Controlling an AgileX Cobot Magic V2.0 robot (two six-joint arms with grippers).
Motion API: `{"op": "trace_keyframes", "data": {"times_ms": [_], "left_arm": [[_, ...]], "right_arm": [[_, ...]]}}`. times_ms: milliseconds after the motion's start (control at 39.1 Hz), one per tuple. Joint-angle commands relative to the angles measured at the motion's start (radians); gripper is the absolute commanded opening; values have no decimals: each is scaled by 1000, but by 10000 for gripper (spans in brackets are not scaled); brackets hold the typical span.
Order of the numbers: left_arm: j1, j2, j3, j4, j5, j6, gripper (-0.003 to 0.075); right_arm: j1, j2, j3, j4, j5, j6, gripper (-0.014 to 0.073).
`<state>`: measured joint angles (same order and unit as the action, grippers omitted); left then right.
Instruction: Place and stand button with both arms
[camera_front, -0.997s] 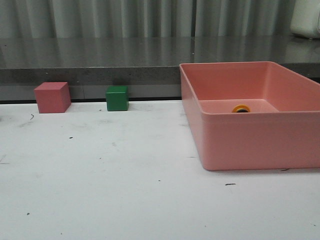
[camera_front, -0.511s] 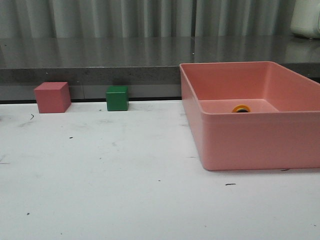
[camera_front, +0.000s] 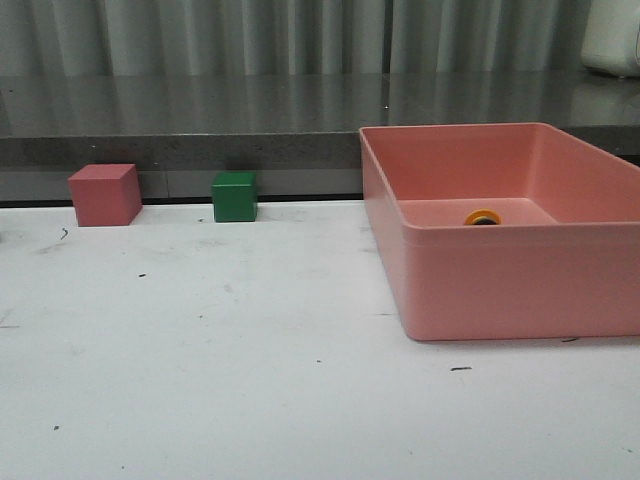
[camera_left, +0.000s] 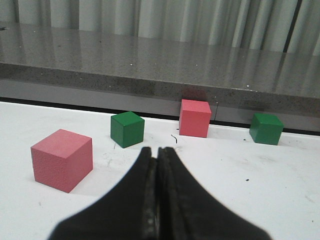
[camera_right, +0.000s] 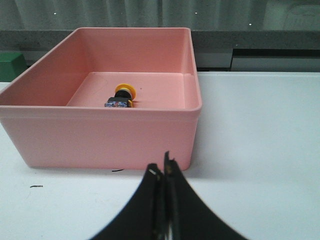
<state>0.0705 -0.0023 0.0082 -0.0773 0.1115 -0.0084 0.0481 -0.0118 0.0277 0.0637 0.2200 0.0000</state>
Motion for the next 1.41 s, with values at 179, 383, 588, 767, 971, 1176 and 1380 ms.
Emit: {"op": "trace_keyframes", "data": {"times_ms": [179, 383, 588, 767, 971, 1176, 1380], "left_arm": [[1, -25, 17, -4, -87, -7, -20], [1, -25, 17, -4, -87, -7, -20], [1, -25, 17, -4, -173, -7, -20], [1, -25, -9, -78, -343, -23, -20], [1, -19, -135, -91, -330, -25, -20], [1, 23, -300, -60, -145, -25, -20], [1, 171, -433, 20, -78, -25, -20]], "right_arm": [[-6, -17, -3, 4, -75, -14, -69], [-6, -17, -3, 4, -88, -14, -69], [-6, -17, -4, 4, -149, -14, -69], [-6, -17, -5, 4, -325, -14, -69], [-6, -17, -86, 4, -367, -14, -69], [-6, -16, -230, 4, -333, -14, -69], [-6, 76, -400, 28, -162, -13, -67]]}}
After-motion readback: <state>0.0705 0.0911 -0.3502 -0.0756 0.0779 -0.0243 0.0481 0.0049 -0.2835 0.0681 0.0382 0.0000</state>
